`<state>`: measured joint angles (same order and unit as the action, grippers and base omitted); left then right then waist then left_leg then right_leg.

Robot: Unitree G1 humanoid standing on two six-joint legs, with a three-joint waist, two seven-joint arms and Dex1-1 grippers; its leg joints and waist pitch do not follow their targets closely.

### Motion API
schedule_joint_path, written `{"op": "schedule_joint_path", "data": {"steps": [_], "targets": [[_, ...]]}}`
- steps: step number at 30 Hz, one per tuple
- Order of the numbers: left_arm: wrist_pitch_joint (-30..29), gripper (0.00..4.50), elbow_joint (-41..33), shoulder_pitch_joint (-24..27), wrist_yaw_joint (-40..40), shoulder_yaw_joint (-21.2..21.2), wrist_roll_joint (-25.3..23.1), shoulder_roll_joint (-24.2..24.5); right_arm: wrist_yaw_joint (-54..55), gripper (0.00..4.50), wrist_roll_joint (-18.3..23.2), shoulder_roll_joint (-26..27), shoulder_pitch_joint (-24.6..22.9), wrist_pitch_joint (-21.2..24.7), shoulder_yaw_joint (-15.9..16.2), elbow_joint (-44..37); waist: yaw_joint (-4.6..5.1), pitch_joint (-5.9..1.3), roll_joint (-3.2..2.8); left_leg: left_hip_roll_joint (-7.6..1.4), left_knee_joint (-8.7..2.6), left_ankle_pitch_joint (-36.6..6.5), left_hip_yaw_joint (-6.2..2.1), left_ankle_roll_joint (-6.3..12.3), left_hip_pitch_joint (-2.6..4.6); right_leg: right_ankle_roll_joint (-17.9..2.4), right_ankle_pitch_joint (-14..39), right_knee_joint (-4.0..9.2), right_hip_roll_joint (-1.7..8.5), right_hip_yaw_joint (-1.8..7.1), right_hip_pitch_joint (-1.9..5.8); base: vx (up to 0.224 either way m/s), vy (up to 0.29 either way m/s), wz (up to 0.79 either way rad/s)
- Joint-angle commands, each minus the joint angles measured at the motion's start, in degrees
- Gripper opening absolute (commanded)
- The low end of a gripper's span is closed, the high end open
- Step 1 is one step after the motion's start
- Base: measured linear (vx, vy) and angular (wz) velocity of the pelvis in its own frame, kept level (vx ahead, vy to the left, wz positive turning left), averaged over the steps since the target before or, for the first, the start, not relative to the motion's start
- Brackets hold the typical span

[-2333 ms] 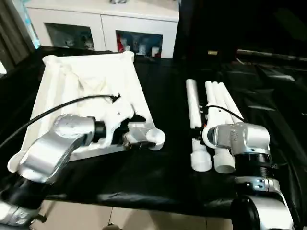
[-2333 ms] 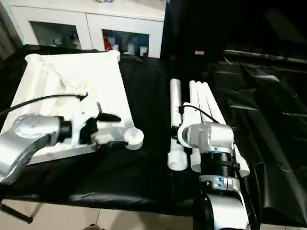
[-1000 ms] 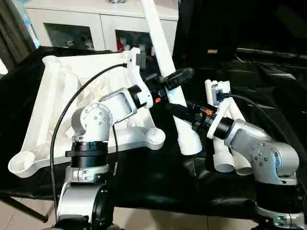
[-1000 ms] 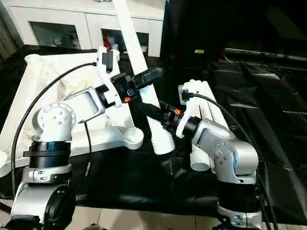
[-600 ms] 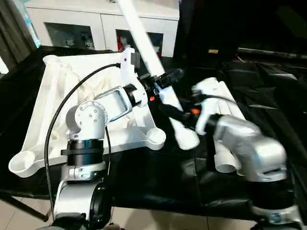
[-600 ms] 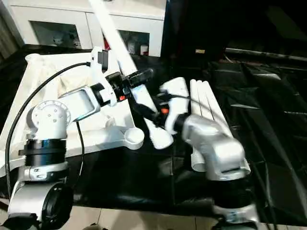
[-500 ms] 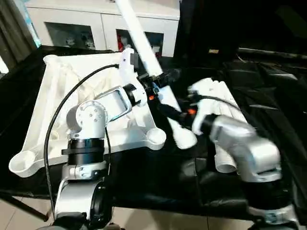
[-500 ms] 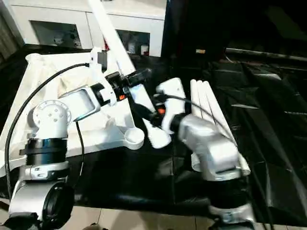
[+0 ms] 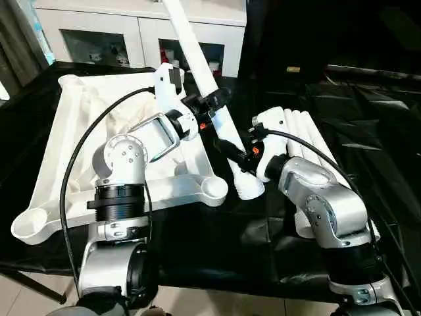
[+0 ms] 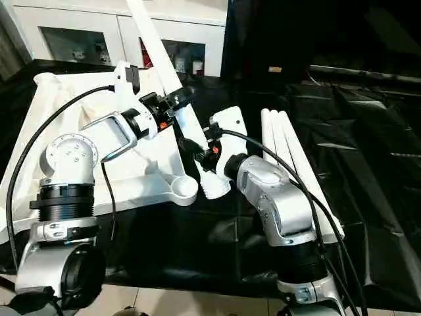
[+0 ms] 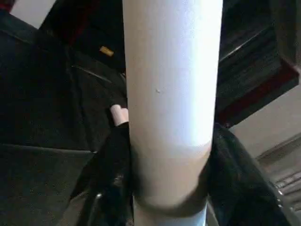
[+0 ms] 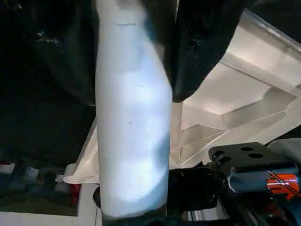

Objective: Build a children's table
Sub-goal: Pick table leg

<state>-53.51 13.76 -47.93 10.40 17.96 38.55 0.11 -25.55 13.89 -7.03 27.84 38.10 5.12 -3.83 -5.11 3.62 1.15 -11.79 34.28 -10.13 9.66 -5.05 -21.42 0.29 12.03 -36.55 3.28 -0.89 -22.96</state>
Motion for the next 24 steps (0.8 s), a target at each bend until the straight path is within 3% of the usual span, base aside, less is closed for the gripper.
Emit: {"op": "schedule_joint_path", "data": {"steps": [1,7,9,11,13,15,16,17,18,24], "targets": [[-0.31,1.93,-1.28,0.0,0.83,-2.12,-0.3,-0.18,0.43,1.84,-0.25,-0.16,1.16,-0.54,0.33,0.7,-0.1,-4.28,-0.45,-0.13,-3.55,-6.39,-0.05,-2.08,0.67,-10.61,-1.87,4.0,2.75,1.6,3.53,0.0,0.0,0.0],[0.17,1.82,-1.65,0.44,1.55,-3.51,-0.88,0.45,0.3,1.84,-1.41,-0.61,1.23,-1.59,1.2,0.86,-0.09,-4.24,-0.5,-0.1,-3.56,-6.33,-0.03,-2.16,0.65,-10.48,-1.95,4.06,2.76,1.6,3.48,0.0,0.0,0.0],[0.64,1.82,-1.67,0.66,2.62,-4.31,-1.4,0.93,-0.68,1.84,0.16,-0.14,1.22,-1.62,0.53,1.01,-0.04,-4.25,-0.45,-0.11,-3.55,-6.55,0.01,-2.01,0.67,-10.49,-1.57,4.04,2.77,1.63,3.48,0.0,0.0,0.0],[1.36,1.82,-2.47,0.78,5.29,-5.76,-1.7,2.21,-4.38,2.54,5.29,0.1,1.17,0.69,-1.56,-0.39,0.02,-4.23,-0.51,-0.12,-3.61,-7.0,-0.01,-1.88,0.7,-10.58,-1.28,4.06,2.73,1.6,3.46,0.0,0.0,0.0],[1.49,1.82,-2.8,0.86,6.12,-6.3,-1.78,2.64,-5.42,2.55,5.98,-0.3,1.13,0.94,-1.65,-0.84,-0.09,-4.24,-0.31,-0.21,-3.62,-6.89,0.02,-1.49,0.69,-10.67,-1.51,3.97,2.75,1.62,3.47,0.0,0.0,0.0],[2.49,1.82,-3.78,1.27,9.73,-8.93,-2.75,4.68,-7.67,2.64,7.92,-1.39,1.3,2.98,-2.09,-1.31,-0.08,-4.22,-0.36,-0.27,-3.64,-6.19,0.03,-1.21,0.66,-10.8,-2.04,3.91,2.76,1.62,3.44,0.0,0.0,0.0],[4.11,1.81,-5.01,1.89,15.57,-13.21,-4.49,8.1,-11.01,2.8,10.0,-3.59,1.61,5.81,-2.12,-1.71,-0.08,-4.2,-0.04,-0.22,-3.67,-6.03,0.04,-0.86,0.69,-10.7,-1.72,4.13,2.73,1.58,3.47,0.0,0.0,0.0],[4.22,1.81,-5.34,2.03,18.09,-14.8,-4.9,9.7,-12.46,2.93,11.44,-4.56,1.85,7.77,-2.6,-1.74,-0.21,-4.32,-0.3,-0.34,-3.69,-5.9,0.03,-0.87,0.76,-10.59,-1.49,3.85,2.73,1.63,3.53,0.0,0.0,0.0],[4.0,1.8,-5.45,1.91,21.18,-16.04,-4.89,11.59,-14.27,2.99,13.47,-5.97,2.34,10.37,-3.53,-1.5,-0.14,-4.24,-0.12,-0.24,-3.63,-5.48,0.05,-0.85,0.77,-10.65,-1.73,3.85,2.69,1.62,3.52,0.0,0.0,0.0],[1.18,1.8,-7.34,1.01,28.02,-14.7,0.33,13.56,-18.64,3.01,19.18,-9.61,3.94,17.34,-6.02,-0.93,-0.25,-4.24,0.09,-0.32,-3.54,-5.0,0.31,-1.39,0.75,-12.14,-0.8,3.75,2.92,1.65,3.48,0.0,0.0,0.0]]}}
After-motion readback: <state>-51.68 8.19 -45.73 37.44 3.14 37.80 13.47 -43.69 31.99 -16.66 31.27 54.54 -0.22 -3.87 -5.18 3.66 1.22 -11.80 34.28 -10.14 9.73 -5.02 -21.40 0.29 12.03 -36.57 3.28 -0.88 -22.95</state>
